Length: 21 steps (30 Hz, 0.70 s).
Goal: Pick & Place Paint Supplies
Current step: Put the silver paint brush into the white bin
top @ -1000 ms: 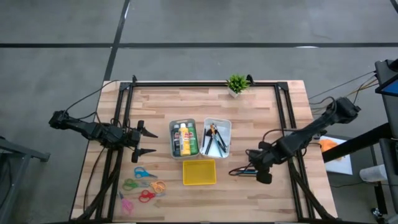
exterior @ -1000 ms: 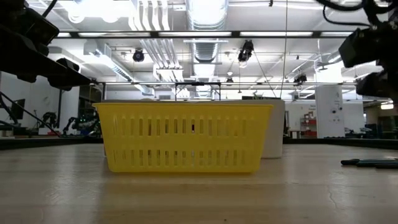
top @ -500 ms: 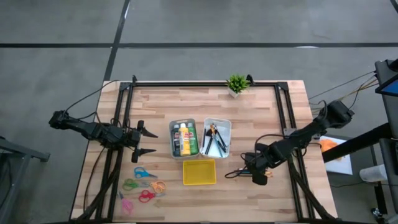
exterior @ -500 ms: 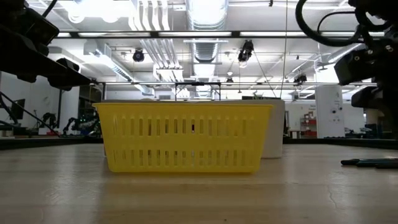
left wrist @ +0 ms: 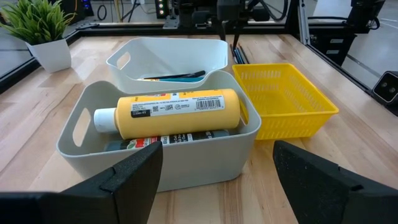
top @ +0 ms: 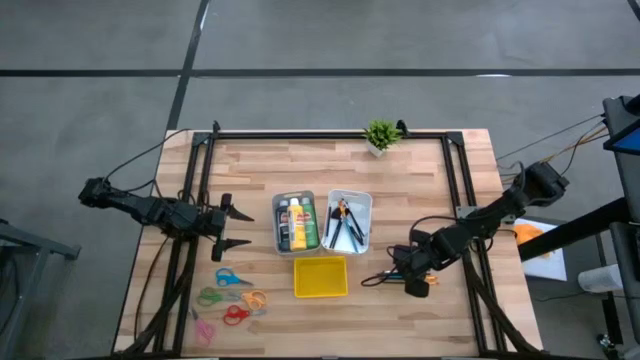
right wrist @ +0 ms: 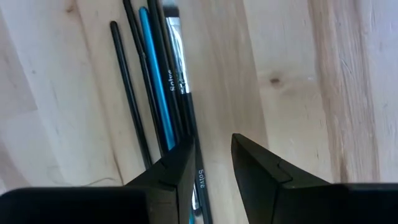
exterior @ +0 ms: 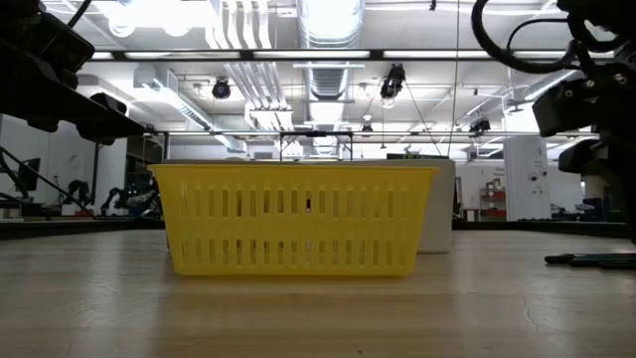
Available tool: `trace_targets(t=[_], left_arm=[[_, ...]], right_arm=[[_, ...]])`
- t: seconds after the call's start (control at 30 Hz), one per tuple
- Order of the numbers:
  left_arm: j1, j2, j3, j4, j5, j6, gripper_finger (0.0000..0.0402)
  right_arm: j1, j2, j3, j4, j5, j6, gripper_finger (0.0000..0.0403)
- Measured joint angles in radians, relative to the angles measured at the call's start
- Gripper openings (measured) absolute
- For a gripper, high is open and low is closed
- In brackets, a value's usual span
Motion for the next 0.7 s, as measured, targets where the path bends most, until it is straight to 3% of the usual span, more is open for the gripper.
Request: trace_targets(t=[0.7], left_arm=[[0.000, 0.000, 0.000, 0.000, 0.000, 0.000, 0.0306]], right_arm=[[0.000, -0.014, -0.055, 0.108, -0.008, 0.002, 0.0105]])
